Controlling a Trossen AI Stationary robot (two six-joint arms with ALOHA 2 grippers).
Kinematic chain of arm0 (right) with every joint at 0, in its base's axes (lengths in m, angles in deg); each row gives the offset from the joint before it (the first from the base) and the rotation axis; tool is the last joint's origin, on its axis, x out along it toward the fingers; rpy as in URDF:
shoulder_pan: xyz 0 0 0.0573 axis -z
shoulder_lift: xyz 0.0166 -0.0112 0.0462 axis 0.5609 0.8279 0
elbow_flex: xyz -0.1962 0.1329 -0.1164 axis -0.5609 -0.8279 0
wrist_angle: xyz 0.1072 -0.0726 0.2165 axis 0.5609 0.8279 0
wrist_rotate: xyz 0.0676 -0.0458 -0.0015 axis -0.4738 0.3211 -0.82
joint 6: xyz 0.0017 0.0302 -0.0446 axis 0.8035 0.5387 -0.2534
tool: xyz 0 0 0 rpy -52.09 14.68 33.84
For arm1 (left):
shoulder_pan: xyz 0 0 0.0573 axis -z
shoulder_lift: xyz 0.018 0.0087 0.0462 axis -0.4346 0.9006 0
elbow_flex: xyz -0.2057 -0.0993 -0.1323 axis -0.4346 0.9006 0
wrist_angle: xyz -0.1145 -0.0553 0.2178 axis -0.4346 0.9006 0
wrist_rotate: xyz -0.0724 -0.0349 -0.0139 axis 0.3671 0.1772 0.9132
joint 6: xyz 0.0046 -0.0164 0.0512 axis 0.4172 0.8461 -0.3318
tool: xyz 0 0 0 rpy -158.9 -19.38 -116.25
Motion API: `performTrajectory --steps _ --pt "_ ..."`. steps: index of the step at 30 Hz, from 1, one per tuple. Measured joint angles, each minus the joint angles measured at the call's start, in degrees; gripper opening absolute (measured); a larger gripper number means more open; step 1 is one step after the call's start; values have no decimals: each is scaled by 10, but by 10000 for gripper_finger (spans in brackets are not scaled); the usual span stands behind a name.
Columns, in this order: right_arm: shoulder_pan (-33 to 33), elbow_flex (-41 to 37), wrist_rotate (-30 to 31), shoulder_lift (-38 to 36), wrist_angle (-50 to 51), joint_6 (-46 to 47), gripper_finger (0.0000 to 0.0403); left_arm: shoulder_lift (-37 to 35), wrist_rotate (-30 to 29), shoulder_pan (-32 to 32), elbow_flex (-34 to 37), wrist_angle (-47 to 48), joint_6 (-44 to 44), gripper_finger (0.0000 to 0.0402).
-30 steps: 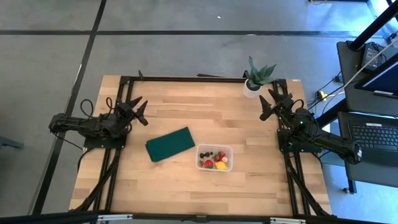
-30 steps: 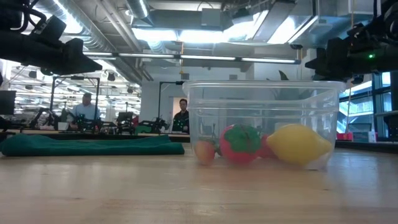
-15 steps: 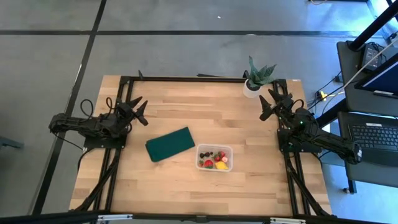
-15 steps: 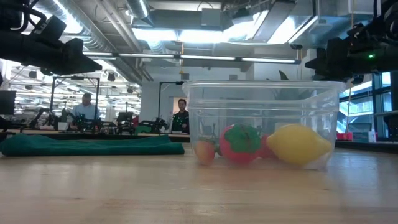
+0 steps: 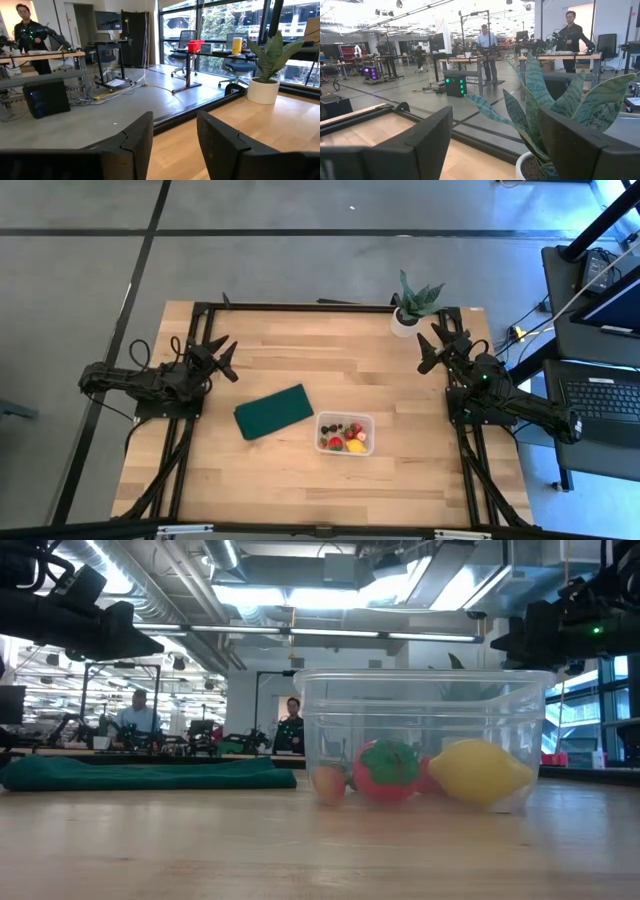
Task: Pick and placing Produce into tupperware
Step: Return to Home Position
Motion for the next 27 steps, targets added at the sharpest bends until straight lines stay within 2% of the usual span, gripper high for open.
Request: performTrajectory --steps 15,27 --pt "0 0 0 0 0 0 289 0 0 0 0 0 0 157" --pt "0 0 0 0 0 0 289 0 0 0 0 0 0 143"
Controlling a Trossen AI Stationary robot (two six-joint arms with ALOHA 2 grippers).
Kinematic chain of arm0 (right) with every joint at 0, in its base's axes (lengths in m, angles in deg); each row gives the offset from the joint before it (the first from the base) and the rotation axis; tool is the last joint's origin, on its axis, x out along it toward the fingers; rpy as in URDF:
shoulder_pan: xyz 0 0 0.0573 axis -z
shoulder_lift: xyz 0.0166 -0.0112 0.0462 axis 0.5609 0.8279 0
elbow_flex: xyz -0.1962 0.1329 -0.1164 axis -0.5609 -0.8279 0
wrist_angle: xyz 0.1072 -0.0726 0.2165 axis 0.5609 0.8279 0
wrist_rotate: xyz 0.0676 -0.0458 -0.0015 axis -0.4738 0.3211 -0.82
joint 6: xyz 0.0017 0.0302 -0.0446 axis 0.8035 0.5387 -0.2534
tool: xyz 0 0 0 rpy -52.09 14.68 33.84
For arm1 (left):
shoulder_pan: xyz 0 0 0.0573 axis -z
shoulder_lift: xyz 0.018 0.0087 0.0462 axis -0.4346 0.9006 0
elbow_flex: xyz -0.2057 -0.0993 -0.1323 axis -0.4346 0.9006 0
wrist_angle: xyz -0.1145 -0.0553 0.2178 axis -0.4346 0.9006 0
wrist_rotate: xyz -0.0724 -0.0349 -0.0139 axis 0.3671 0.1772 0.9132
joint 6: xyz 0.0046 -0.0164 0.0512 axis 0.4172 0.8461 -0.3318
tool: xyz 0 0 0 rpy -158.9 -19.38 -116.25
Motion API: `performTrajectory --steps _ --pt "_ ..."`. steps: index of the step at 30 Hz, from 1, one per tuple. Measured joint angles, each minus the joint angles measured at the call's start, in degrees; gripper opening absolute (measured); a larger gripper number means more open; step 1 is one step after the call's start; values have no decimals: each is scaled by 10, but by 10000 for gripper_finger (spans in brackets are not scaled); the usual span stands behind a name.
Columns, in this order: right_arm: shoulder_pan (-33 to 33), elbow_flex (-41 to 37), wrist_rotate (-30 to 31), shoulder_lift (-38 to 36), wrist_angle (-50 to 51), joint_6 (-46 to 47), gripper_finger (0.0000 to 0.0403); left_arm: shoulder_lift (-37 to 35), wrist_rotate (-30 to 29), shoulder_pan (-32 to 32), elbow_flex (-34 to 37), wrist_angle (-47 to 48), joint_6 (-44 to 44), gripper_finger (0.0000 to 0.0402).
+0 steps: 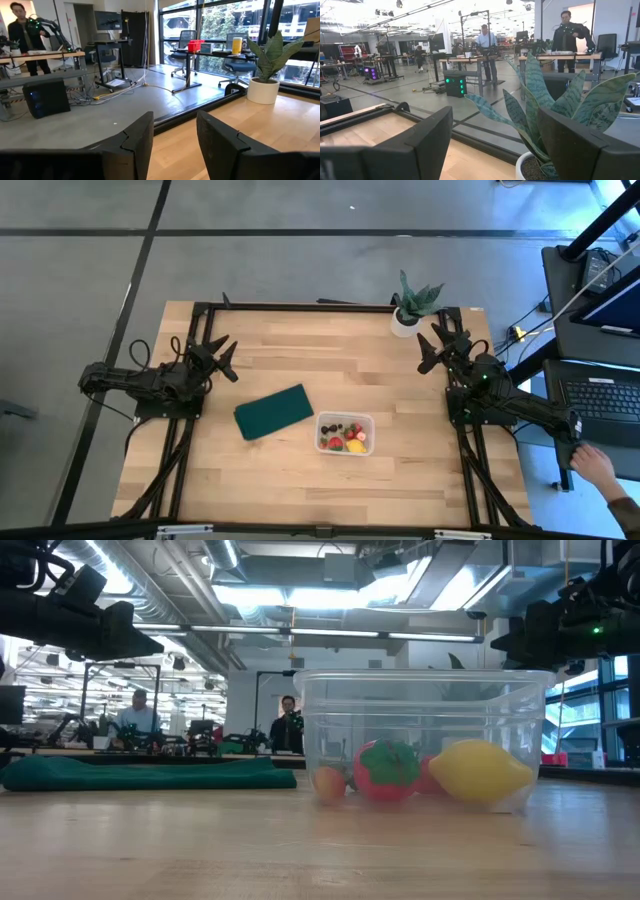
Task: Pick and placing Produce into tupperware
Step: Return to Home Position
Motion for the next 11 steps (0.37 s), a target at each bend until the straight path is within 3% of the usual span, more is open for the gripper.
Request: performTrajectory --steps 11 --pt "0 0 0 0 0 0 289 0 0 0 0 0 0 157"
